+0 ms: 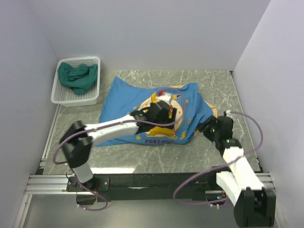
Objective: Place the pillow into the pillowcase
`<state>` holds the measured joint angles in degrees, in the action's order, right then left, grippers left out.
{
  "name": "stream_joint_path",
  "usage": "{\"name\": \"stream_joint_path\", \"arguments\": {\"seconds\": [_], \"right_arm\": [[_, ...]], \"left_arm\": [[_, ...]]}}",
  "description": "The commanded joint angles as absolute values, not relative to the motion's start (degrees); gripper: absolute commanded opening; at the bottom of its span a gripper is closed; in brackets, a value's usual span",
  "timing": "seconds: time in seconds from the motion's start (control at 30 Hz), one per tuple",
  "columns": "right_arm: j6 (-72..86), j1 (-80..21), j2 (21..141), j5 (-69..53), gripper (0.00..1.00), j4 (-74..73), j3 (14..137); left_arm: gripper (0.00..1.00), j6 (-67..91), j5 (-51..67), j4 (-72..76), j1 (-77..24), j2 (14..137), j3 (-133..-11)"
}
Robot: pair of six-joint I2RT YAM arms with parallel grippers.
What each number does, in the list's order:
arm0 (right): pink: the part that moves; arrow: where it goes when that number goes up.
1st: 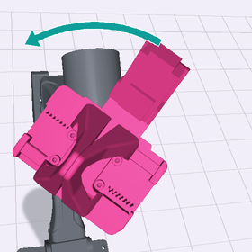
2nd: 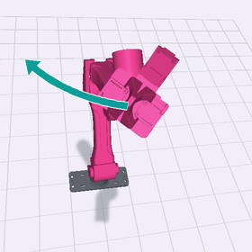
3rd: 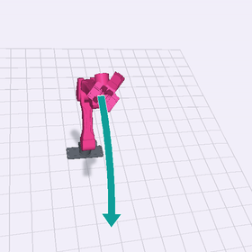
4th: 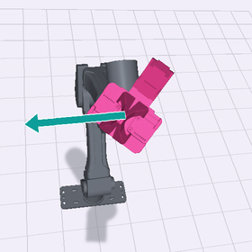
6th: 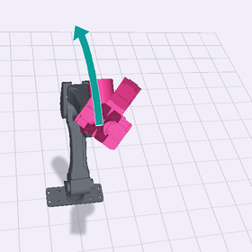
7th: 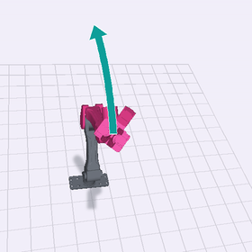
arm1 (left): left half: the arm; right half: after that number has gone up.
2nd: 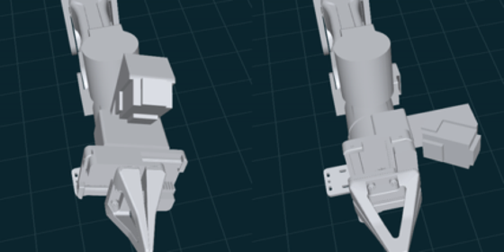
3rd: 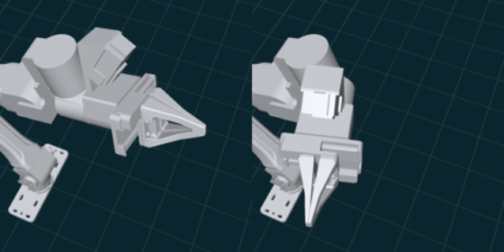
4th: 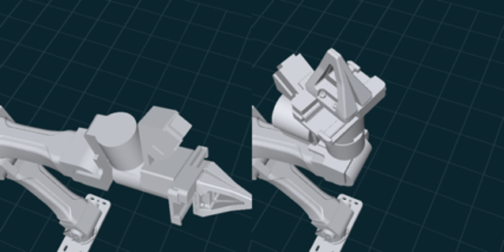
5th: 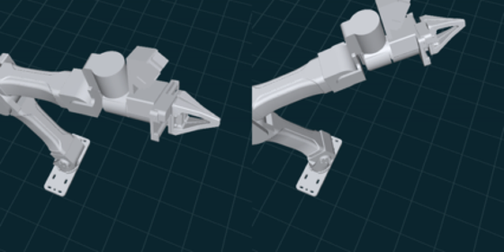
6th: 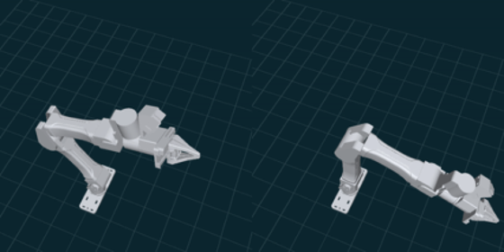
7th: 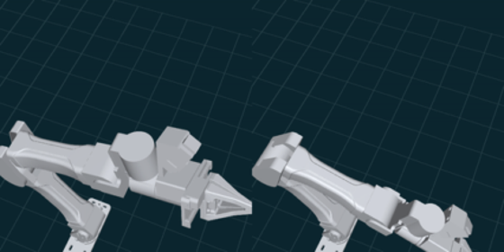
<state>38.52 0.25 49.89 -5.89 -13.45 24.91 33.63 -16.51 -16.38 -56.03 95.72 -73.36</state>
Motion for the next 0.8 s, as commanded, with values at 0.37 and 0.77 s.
{"name": "stream_joint_path", "arguments": {"seconds": [0.37,0.77], "right_arm": [[51.41,0.26,60.34,-12.83,0.61,6.48,17.57],[58.27,-1.40,78.46,-12.12,0.58,23.80,21.18]], "left_arm": [[0.12,29.88,-21.27,-18.72,-51.16,113.56,-87.53],[0.09,28.83,-18.72,-19.16,-49.22,112.33,-87.54]]}}
